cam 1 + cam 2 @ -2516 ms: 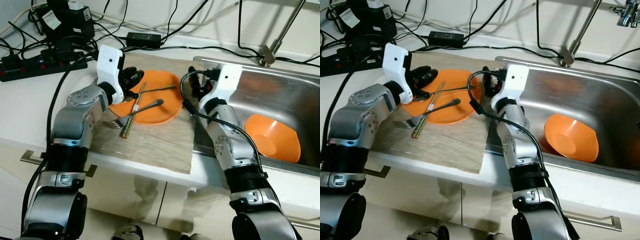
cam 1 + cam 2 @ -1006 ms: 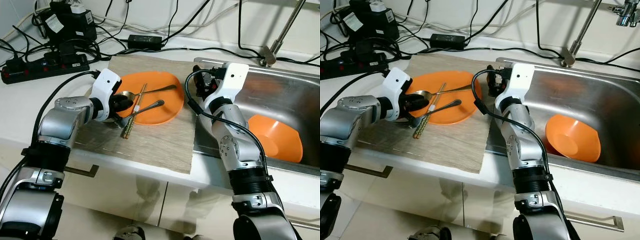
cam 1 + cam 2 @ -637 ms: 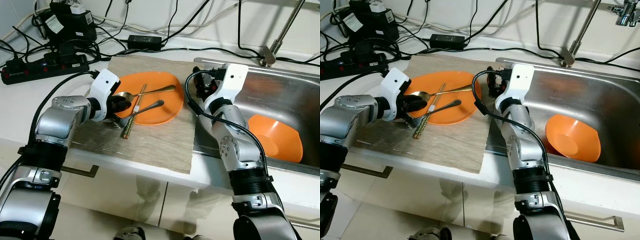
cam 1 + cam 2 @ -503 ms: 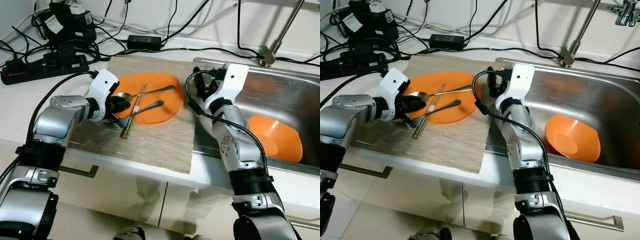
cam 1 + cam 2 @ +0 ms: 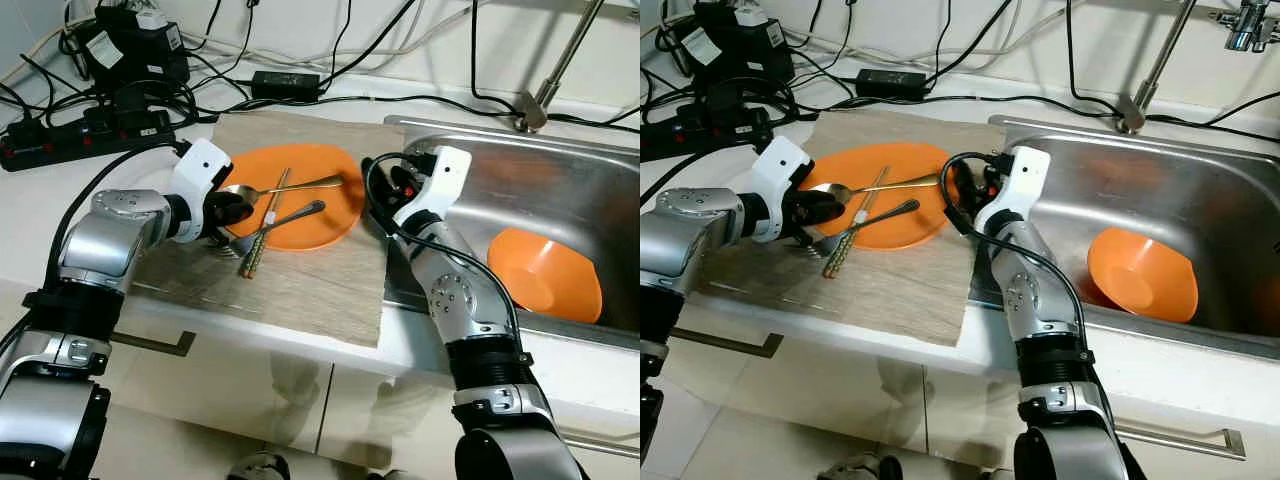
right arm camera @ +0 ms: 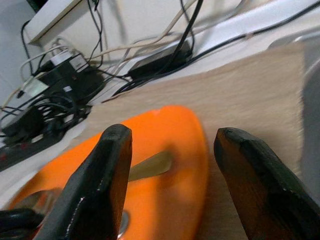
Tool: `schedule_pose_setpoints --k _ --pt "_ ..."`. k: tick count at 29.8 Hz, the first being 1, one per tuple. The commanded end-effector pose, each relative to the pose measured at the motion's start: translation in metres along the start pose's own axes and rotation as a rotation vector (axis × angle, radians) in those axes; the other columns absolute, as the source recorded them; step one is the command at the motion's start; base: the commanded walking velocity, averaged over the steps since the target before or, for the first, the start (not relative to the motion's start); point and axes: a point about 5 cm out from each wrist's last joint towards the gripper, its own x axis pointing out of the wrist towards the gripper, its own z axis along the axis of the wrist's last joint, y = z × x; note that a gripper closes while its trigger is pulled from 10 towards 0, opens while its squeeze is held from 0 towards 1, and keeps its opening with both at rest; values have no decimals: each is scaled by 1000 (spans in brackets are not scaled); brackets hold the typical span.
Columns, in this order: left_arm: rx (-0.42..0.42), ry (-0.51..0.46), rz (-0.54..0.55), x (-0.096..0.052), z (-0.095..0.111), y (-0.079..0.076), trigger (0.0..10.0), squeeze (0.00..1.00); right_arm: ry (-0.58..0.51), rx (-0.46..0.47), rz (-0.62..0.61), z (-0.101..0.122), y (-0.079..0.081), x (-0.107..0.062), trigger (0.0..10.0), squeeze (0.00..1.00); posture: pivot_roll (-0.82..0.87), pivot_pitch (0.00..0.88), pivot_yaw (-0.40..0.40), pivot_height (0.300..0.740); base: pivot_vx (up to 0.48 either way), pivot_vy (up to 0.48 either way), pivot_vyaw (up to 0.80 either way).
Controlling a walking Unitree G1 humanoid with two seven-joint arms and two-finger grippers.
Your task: Kitchen organization
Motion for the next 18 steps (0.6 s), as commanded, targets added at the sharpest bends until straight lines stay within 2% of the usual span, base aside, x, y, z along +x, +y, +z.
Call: schedule_pose_setpoints --k 1,5,18 --pt "1 41 -10 1 -8 -3 10000 0 12 30 22 2 2 3 10000 0 -4 20 -22 740 0 0 0" --pt "4 34 -17 1 -6 -5 10000 0 38 55 54 -1 6 7 10000 0 -3 20 -36 740 0 0 0" --pt "4 14 -35 0 -3 -15 10000 0 80 108 52 -11 3 11 10000 0 1 29 -74 740 0 0 0"
